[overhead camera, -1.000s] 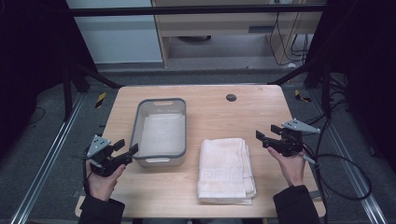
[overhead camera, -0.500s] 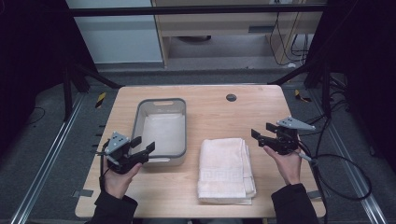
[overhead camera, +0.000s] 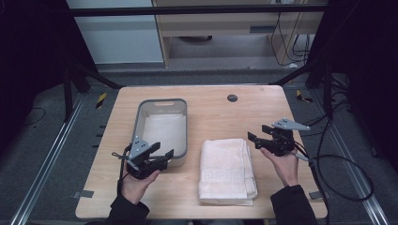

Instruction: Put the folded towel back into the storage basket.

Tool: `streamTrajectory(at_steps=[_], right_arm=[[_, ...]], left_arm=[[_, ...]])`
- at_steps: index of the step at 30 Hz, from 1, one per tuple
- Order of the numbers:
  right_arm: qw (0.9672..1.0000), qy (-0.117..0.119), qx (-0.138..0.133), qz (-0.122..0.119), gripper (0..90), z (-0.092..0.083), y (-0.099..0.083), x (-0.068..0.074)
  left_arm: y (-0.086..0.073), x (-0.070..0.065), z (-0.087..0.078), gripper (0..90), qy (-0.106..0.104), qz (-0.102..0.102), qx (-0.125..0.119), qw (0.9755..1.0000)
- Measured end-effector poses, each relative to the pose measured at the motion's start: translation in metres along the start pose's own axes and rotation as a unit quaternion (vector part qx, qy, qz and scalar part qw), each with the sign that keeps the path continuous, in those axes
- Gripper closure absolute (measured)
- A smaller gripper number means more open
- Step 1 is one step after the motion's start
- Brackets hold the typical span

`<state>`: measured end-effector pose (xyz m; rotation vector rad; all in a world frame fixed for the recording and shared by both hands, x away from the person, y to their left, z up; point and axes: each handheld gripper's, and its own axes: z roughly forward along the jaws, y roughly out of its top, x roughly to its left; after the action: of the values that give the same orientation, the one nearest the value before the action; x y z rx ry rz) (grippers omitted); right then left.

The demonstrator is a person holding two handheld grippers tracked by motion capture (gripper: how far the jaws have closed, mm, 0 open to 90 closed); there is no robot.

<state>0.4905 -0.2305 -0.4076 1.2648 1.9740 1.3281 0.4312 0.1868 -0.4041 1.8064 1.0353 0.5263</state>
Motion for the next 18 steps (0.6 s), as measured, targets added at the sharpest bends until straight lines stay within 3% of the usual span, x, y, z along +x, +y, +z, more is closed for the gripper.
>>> streamTrajectory(at_steps=[18], right_arm=[[0.9995, 0.015, 0.026, -0.001, 29.6, 0.008, -0.007, 0.002]], left_arm=[[-0.016, -0.033, 0.016, 38.2, -0.036, 0.024, 0.034, 0.9985]])
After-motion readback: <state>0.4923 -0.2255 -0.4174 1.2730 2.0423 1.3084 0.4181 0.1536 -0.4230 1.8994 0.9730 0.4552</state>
